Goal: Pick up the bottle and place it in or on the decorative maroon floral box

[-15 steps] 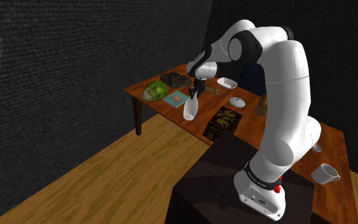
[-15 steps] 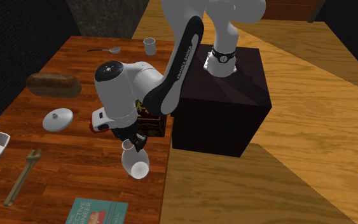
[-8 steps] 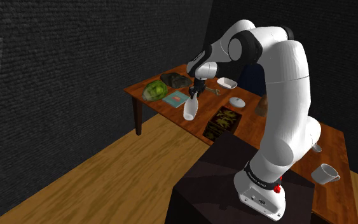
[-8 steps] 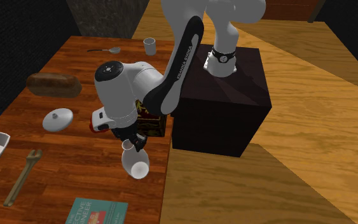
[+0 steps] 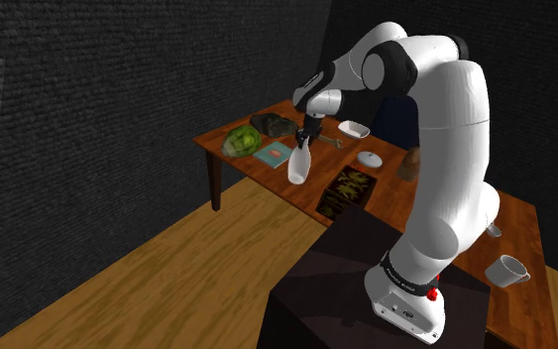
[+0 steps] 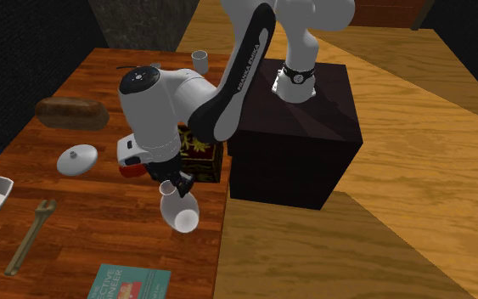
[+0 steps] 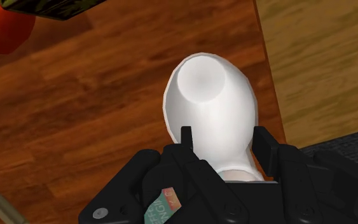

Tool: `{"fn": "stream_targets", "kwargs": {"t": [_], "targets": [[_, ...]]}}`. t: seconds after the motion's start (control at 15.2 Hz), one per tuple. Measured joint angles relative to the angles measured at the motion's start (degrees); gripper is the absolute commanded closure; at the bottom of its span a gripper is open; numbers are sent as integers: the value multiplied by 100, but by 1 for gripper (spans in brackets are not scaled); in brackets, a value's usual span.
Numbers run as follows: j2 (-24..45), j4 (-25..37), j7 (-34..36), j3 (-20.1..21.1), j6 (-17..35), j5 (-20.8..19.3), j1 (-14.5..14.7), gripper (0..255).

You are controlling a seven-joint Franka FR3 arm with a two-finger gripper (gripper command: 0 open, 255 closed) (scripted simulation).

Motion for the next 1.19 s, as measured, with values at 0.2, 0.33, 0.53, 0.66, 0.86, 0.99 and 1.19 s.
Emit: {"fn": "stream_targets", "kwargs": {"t": [0.2, 0.33, 0.53, 0.66, 0.86, 0.99, 1.19], "targets": [[-149, 25, 63, -54, -167, -76, 45, 255], [-255, 21, 96, -89, -266, -126, 72, 255], [-406, 35, 143, -139, -427, -200, 106, 255], [-516, 48, 177, -175, -543, -255, 129, 255], [-655, 83, 232, -217, -709, -328, 164, 255], [-728, 141, 257, -243, -837, -372, 173, 255], [-866, 178, 305, -281, -1002, -444, 202, 255]]}}
